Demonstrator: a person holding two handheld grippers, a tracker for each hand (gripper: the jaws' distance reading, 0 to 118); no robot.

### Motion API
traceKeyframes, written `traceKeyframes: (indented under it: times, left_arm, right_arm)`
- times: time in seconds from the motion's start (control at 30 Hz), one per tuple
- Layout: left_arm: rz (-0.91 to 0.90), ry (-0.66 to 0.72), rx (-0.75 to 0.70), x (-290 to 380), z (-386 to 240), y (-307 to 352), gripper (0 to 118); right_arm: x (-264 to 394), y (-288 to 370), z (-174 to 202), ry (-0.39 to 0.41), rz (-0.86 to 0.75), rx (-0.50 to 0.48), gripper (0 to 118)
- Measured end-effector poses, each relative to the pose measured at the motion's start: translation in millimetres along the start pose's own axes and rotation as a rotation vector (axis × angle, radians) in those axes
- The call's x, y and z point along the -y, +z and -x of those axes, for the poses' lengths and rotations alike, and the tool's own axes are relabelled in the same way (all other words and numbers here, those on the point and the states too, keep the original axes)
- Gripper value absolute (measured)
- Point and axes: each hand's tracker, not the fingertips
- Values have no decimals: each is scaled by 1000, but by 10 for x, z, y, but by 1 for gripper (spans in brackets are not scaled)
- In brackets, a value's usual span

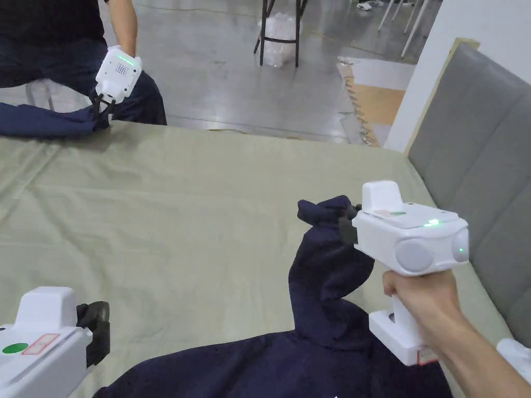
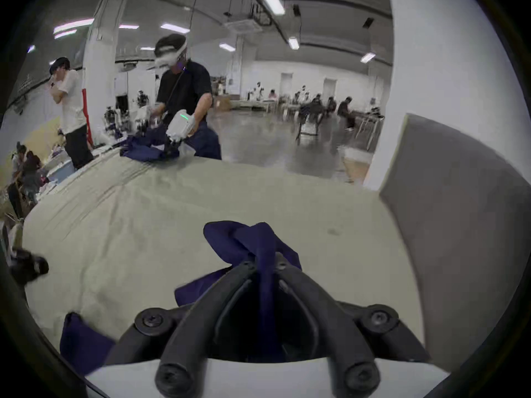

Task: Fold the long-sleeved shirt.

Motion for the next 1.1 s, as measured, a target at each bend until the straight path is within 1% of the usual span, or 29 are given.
traceKeyframes:
  times: [0.03,0.07,0.1,0.17,0.23,0.27,0.3,0.33,0.37,0.4,0.43,0.47,0.5,0.53,0.57,0.6,0.63,0.7,0.77,0.8,0.83,0.87,0.9,0.93,0.97,1.0,1.03,1.07,1.1]
  left_arm:
    - [-9,-5,5,33,-16,125,5]
    - [-20,-12,-6,73,-41,226,5]
    - [-21,-30,-4,107,-62,342,5]
    - [-22,-37,-6,228,-101,538,5]
    - [-14,-45,-3,363,-122,675,5]
    - [-9,-41,-7,429,-128,708,5]
    - [10,-32,-7,508,-134,721,5]
    - [27,-18,-6,590,-138,725,5]
    - [42,-7,-7,648,-141,712,5]
    - [66,-7,-10,717,-154,689,5]
    - [84,1,-14,781,-168,667,5]
    - [99,11,-9,826,-177,646,5]
    - [111,17,-1,851,-188,631,5]
    - [116,26,-3,872,-203,635,5]
    - [117,27,-2,878,-217,648,5]
    - [115,26,2,874,-231,671,5]
    - [111,23,4,880,-219,650,5]
    - [97,7,2,828,-242,680,5]
    - [82,0,1,764,-259,694,5]
    - [73,1,5,728,-266,686,5]
    - [62,-1,12,695,-280,680,5]
    - [58,-5,13,668,-300,665,5]
    - [56,-11,12,640,-324,632,5]
    - [53,-15,16,619,-338,595,5]
    - [53,-17,21,605,-342,559,5]
    - [54,-14,23,589,-344,516,5]
    - [58,-11,20,578,-341,452,5]
    - [60,-12,18,571,-334,408,5]
    - [60,-14,12,562,-321,360,5]
  right_arm:
    - [180,257,-15,6,-4,15,4]
    - [359,486,-22,-23,-14,44,4]
    - [562,735,-34,-39,19,28,4]
    - [1037,1147,-12,-139,35,43,4]
    - [1554,1503,91,-164,92,47,4]
    - [1775,1607,153,-200,119,66,4]
    - [2016,1652,222,-206,159,45,4]
    - [2261,1670,298,-220,196,60,4]
    - [2441,1661,360,-218,233,70,4]
    - [2633,1632,419,-208,274,51,4]
    - [2760,1552,459,-216,295,45,5]
    - [2860,1505,493,-198,318,28,11]
    - [2905,1485,495,-184,326,18,41]
    - [2896,1490,501,-199,327,27,76]
    - [2859,1514,490,-189,328,59,108]
    - [2806,1581,456,-190,310,50,118]
    - [2729,1728,421,-199,226,1,116]
    - [2528,1982,338,-222,145,-22,117]
    - [2381,2177,299,-190,68,60,116]
    - [2326,2234,281,-182,45,86,112]
    - [2299,2194,199,-180,59,56,108]
    - [2266,2172,164,-173,63,32,108]
    - [2254,2113,141,-160,57,21,70]
    - [2241,2002,131,-128,67,39,21]
    - [2217,1890,95,-89,93,66,0]
    - [2186,1771,34,-80,130,58,0]
    - [2155,1633,-47,-126,132,-9,0]
    - [2107,1515,-101,-145,143,-18,0]
    - [2037,1367,-165,-149,145,-4,1]
